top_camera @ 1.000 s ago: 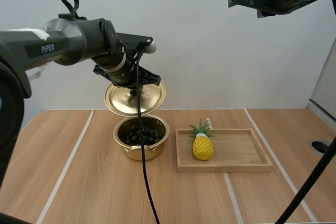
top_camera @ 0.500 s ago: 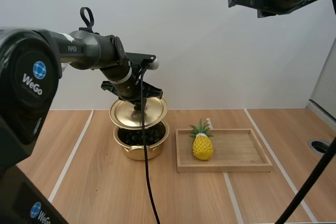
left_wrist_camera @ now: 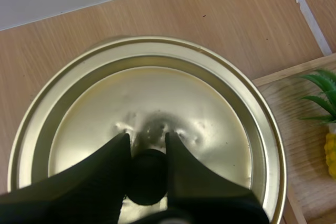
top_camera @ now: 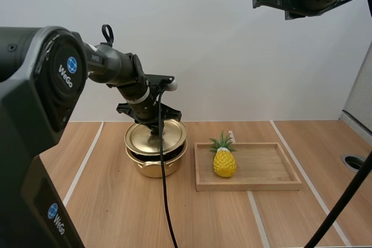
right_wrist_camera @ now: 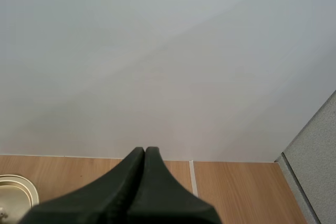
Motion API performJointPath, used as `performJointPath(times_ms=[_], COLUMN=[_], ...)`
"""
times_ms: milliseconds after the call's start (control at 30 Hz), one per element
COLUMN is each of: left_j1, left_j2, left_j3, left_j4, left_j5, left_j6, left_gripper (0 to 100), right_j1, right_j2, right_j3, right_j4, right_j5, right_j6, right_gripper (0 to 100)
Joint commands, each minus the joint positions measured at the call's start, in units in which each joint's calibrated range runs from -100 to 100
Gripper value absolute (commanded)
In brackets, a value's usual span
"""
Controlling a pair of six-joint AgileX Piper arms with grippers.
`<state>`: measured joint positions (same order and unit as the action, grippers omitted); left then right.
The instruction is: Open the pot, put the grape inside, and close it
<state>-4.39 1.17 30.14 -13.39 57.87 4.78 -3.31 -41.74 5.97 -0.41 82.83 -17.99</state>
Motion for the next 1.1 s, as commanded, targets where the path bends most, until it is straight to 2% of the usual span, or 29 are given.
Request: performJointPath(times_ms=[0, 533, 800, 1067], left_j1=[0.01, 0.01, 0.01, 0.01], left_j2=[0.6, 0.7, 0.9, 0.9], left_j3=[0.2, 0.2, 0.7, 9.0], left_j4=[-0.7, -0.1, 0.4, 0.8], left_j5=[-0.7, 7.3, 3.4, -9.5], left_j6=[0.5, 0.5, 0.7, 4.5], left_gripper=[0, 0, 0, 0], right_j1=[-0.2, -0.2, -0.2, -0.2], right_j2=[-0.8, -0.8, -1.6, -1.6], right_j3=[-0.4, -0.4, -0.4, -0.4], right_j4=[-0.4, -0.4, -0.4, -0.4], right_j5=[0.4, 0.4, 0.4, 0.3], right_j6=[0.1, 0.1, 0.1, 0.1], right_gripper=[0, 0, 0, 0])
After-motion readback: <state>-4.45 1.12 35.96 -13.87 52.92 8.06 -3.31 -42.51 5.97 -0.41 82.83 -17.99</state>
